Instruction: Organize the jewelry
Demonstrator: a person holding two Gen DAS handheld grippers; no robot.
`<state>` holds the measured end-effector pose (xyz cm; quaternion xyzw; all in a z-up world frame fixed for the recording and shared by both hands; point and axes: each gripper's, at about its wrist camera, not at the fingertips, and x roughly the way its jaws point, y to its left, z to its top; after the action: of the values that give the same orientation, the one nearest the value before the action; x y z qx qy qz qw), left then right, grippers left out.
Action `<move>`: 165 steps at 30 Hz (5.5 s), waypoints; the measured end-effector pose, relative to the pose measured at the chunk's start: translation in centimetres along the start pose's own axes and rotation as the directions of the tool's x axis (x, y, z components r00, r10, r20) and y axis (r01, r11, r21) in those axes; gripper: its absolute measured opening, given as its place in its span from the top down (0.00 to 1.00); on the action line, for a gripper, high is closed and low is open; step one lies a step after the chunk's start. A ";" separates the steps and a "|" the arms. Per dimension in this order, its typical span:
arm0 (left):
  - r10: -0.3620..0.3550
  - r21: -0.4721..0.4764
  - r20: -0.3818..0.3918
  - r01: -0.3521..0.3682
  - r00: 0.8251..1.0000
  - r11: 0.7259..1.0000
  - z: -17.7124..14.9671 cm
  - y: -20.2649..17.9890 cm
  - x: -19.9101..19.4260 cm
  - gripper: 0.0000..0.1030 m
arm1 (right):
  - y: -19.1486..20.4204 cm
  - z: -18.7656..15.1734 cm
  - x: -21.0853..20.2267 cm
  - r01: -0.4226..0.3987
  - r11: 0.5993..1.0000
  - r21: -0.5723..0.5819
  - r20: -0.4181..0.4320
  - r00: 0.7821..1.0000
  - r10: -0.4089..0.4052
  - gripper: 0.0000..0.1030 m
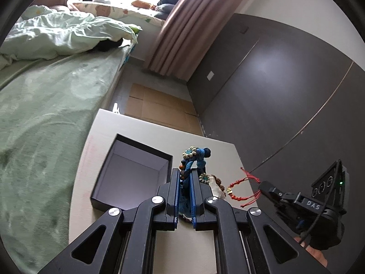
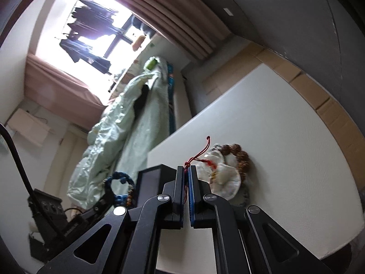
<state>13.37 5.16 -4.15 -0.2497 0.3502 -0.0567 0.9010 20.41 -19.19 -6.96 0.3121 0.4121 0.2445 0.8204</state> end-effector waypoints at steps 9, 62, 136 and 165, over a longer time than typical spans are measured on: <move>0.024 -0.042 0.021 -0.024 0.999 0.999 0.4 1.9 -0.8 0.92 | 2.8 -1.0 2.4 -0.109 0.993 -0.034 -0.022 0.994 0.109 0.95; 0.140 0.090 -0.094 -0.131 0.986 0.987 -0.9 -3.3 5.1 0.28 | -2.0 1.0 -1.2 0.082 0.996 0.015 -0.044 0.996 -0.082 0.52; 0.032 0.066 -0.055 -0.028 0.998 0.997 3.0 -1.8 4.0 1.00 | -4.8 1.2 9.4 0.435 0.898 -0.069 -0.157 0.884 -0.441 0.64; 0.216 0.030 -0.160 -0.215 0.963 0.976 2.3 2.4 4.6 0.43 | 3.4 0.3 5.8 0.357 0.900 -0.250 -0.009 0.929 -0.371 0.79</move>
<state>18.15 6.95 -6.64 -0.1993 0.4471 0.0194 0.8718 23.29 -13.12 -7.44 0.1192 0.4529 0.1445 0.8717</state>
